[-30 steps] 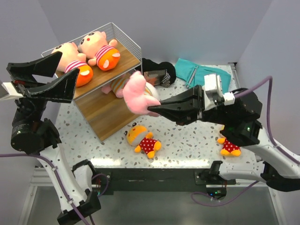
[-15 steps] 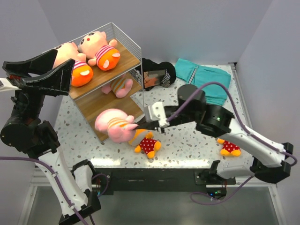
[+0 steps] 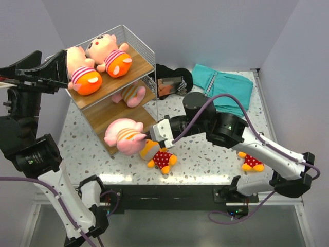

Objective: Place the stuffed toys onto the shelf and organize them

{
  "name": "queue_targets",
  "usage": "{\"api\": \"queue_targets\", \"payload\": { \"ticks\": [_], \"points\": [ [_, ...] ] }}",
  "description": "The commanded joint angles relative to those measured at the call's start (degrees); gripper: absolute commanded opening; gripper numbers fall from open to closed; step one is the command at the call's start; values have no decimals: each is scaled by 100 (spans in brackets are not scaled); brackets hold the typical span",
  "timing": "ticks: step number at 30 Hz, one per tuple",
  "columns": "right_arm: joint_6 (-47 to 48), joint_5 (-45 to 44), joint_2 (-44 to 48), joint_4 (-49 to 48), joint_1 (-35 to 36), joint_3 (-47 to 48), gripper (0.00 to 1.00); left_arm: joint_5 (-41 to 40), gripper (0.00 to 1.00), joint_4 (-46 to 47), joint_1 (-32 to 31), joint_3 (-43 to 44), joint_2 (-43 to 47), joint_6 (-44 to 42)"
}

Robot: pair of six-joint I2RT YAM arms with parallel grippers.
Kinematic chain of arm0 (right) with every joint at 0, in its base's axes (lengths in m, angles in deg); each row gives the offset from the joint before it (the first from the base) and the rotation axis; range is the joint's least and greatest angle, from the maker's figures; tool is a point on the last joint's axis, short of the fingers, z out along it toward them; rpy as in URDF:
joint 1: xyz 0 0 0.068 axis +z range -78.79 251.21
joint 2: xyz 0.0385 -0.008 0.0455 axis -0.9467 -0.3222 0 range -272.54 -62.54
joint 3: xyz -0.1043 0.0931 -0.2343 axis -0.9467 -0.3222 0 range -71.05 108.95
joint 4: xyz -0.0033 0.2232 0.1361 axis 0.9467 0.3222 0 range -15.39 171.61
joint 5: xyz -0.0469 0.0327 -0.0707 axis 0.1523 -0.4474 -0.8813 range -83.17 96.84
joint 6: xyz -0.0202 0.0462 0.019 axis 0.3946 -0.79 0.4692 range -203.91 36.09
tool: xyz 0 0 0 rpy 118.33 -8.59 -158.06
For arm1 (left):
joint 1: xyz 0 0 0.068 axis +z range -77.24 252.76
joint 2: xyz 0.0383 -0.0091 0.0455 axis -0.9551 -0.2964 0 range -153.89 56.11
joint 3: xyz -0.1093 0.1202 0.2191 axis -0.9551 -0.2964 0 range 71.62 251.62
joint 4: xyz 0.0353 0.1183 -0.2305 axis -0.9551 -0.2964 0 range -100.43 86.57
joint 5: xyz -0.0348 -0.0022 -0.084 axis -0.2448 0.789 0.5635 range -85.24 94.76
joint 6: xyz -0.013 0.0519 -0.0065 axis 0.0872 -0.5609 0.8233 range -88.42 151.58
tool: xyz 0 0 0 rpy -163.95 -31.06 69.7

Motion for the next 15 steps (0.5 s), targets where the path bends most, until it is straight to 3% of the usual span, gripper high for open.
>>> {"api": "queue_targets", "payload": {
  "ticks": [1, 11, 15],
  "points": [
    [660, -3, 313, -1252, 26, -302, 0, -777, 100, -1116, 28, 509, -75, -1009],
    [1278, -335, -416, -2033, 26, -179, 0, -2498, 100, -2322, 19, 861, -110, -1977],
    [1471, -669, -653, -2158, 26, -215, 0, -2588, 100, -2428, 19, 809, -181, -2030]
  ]
}}
